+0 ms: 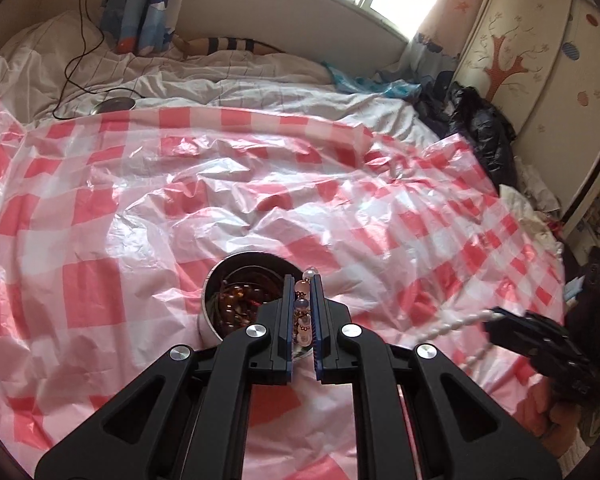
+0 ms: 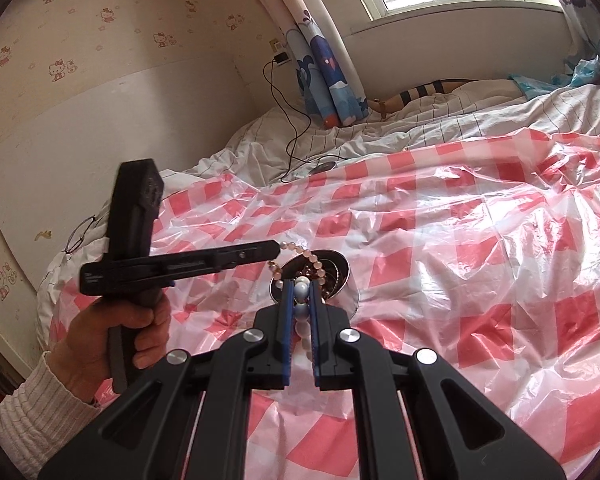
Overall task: Organize jewelry
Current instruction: 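Carry both bracelets over the tin and open both tools to drop them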
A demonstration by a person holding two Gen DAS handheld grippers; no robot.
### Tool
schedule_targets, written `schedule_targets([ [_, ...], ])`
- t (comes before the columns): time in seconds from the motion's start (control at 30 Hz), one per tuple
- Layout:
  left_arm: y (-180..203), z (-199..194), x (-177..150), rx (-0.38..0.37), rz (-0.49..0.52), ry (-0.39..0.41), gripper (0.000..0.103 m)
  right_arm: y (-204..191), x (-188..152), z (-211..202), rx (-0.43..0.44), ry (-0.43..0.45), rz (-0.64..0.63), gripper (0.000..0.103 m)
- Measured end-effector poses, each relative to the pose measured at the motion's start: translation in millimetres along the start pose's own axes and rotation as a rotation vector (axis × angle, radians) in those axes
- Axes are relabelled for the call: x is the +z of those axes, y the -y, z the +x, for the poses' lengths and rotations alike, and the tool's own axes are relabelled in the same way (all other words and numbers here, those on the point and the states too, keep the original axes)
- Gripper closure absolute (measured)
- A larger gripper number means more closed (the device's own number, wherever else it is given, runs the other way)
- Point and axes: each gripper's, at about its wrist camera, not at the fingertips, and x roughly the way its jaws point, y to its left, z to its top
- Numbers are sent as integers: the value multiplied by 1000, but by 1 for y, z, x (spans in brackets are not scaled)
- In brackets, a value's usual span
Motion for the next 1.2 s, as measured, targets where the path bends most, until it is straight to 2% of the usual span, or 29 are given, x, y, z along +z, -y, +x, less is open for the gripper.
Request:
schedule_targets([
  [0.1,-10,30,-2,136,25,-83,96,1,1,2,-6,1,1,95],
  [0.13,-12,32,-3,153,21,-87,96,1,1,3,-8,3,0,95],
  [0.2,-15,24,-4,138,11,-75,92,0,4,8,-4,2,-3,95],
  [0.23,-15,19,-4,142,11,-69,81,-1,7,12,5,0,1,95],
  [0.27,-15,12,-2,148,9,-60,65,-2,9,16,20,-4,10,95],
  [0.33,-16,-5,-1,145,4,-27,50,-6,12,24,46,-18,22,95],
  [0.47,-28,-39,-12,168,-54,22,41,-13,25,53,111,-53,52,95],
  [0.57,-38,-60,-31,194,-97,56,35,-6,37,83,194,-72,156,95],
  [0.63,-44,-65,-45,208,-134,70,31,1,40,107,171,-91,189,94],
  [0.7,-51,-63,-55,190,-184,64,31,9,37,133,84,-138,180,94],
  [0.73,-54,-60,-57,188,-206,56,31,13,35,145,32,-170,162,91],
  [0.77,-55,-57,-59,193,-212,47,31,16,32,153,-26,-197,140,82],
  [0.8,-53,-53,-59,202,-201,37,31,18,31,156,-84,-208,113,60],
  [0.83,-50,-51,-60,212,-184,33,31,19,30,155,-116,-195,90,52],
  [0.9,-43,-48,-60,231,-151,32,28,15,31,142,-153,-166,41,50],
  [1.0,-31,-47,-62,264,-121,40,21,4,28,110,-196,-121,-22,39],
  [1.13,-22,-54,-74,305,-143,61,13,-18,-6,62,-292,-125,-112,19],
  [1.2,-18,-57,-86,333,-165,62,11,-25,-29,43,-343,-121,-120,14],
])
